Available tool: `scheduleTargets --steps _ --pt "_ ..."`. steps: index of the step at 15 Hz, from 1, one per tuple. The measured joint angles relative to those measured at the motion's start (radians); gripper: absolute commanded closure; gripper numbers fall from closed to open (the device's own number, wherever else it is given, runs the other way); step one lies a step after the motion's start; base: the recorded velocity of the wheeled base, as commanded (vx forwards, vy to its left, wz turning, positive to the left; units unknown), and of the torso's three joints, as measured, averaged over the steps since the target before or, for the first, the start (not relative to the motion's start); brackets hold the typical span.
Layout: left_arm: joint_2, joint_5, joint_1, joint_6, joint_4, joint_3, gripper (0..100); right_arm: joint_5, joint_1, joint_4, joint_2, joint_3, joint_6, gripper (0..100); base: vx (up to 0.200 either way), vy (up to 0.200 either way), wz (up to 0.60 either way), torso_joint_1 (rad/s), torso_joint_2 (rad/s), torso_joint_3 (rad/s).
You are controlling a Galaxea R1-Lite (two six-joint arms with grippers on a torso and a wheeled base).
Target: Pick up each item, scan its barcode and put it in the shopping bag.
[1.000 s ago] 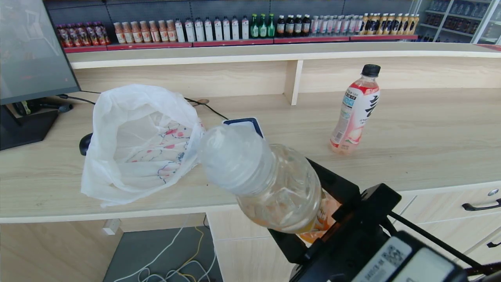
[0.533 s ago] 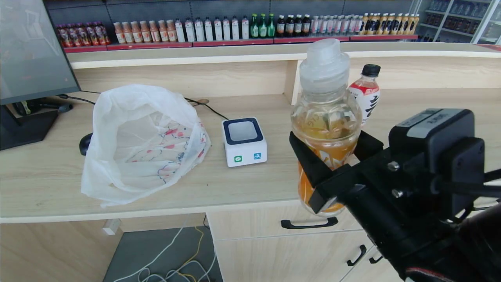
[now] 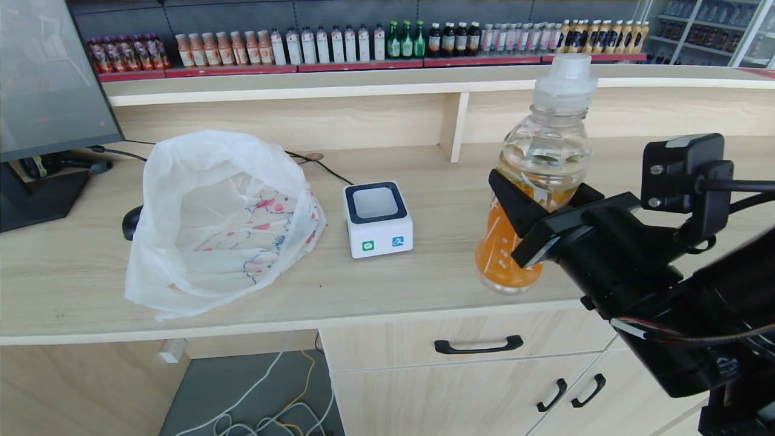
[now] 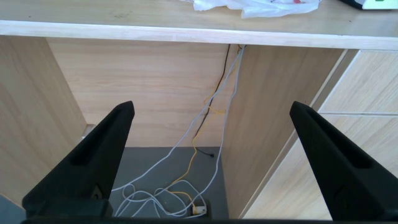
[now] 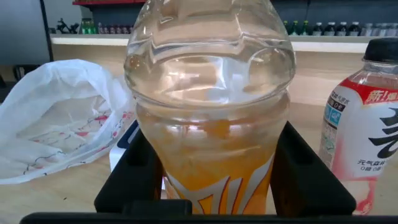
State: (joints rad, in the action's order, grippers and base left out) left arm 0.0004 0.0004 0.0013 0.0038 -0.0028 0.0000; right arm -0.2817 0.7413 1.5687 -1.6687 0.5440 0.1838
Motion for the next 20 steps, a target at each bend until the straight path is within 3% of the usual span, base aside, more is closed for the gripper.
scheduleTargets --steps 6,14,20 --pt "0.000 0.000 0.000 0.000 0.000 0.000 0 0.109 -0.021 0.001 0.006 -0.011 -0.120 100 0.000 0.000 0.00 0.000 0.00 0.000" --pt "0.000 0.000 0.000 0.002 0.000 0.000 0 0.099 -0.076 0.000 0.059 -0.063 -0.140 100 0.000 0.000 0.00 0.000 0.00 0.000" --pt "0.000 0.000 0.000 0.003 0.000 0.000 0 0.099 -0.106 0.001 -0.012 0.076 -0.165 100 0.000 0.033 0.00 0.000 0.00 0.001"
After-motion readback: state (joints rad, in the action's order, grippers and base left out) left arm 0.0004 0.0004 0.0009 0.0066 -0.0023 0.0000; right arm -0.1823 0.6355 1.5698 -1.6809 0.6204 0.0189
